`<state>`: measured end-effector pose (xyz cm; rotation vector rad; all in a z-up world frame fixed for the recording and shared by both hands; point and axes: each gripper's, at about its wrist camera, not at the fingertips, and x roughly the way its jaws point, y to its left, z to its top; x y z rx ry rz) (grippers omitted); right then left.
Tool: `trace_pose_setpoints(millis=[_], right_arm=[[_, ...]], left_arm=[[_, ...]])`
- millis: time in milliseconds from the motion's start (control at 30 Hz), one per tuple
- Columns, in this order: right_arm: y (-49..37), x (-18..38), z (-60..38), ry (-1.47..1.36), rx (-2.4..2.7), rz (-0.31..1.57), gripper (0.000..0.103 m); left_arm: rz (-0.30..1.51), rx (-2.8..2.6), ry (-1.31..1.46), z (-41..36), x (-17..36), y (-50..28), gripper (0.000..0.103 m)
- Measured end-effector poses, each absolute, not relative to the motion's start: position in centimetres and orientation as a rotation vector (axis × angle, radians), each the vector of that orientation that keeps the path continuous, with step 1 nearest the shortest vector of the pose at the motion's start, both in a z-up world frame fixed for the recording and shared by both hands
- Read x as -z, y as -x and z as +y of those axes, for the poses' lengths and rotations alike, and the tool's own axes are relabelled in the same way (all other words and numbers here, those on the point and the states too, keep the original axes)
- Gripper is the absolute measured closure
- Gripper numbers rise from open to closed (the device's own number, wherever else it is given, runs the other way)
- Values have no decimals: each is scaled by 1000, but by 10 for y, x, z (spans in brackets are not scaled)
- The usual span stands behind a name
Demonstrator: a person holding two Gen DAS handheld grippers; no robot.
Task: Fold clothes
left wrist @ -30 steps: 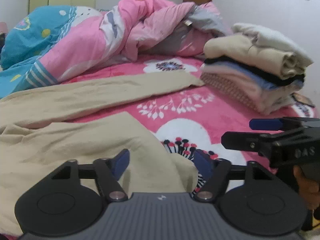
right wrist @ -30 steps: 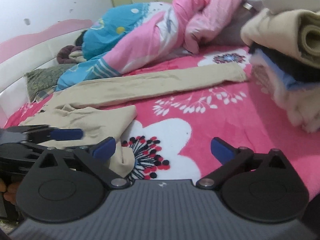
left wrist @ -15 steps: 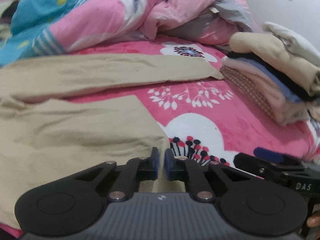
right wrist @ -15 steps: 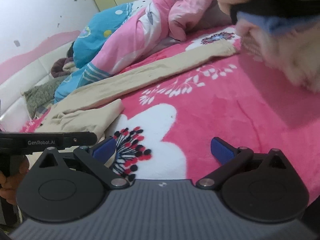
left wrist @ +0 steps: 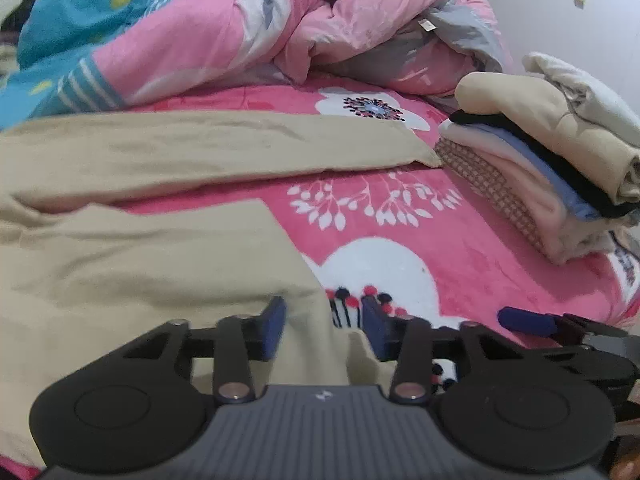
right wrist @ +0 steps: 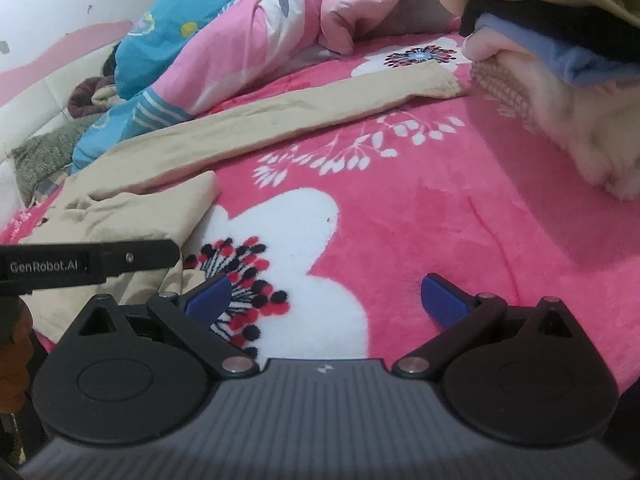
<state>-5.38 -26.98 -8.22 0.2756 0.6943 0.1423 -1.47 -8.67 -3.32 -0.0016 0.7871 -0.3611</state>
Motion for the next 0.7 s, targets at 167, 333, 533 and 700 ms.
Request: trace_pose_setpoints(millis=[167,333,533,700], right_arm=[[48,79,-271,-303,-121,721,1],[48,79,-267,-280,-111,731,1],[48,79,-266,-254,-124,732,1],[50,78,-276,-287,-174,726,1]], left_arm=[[814,315,-22,-91,42,3,72],[846,309,123,-68,45,-7,95],[790,357,343,-34,34,-4,99],[643,384,533,22,9,10,100]])
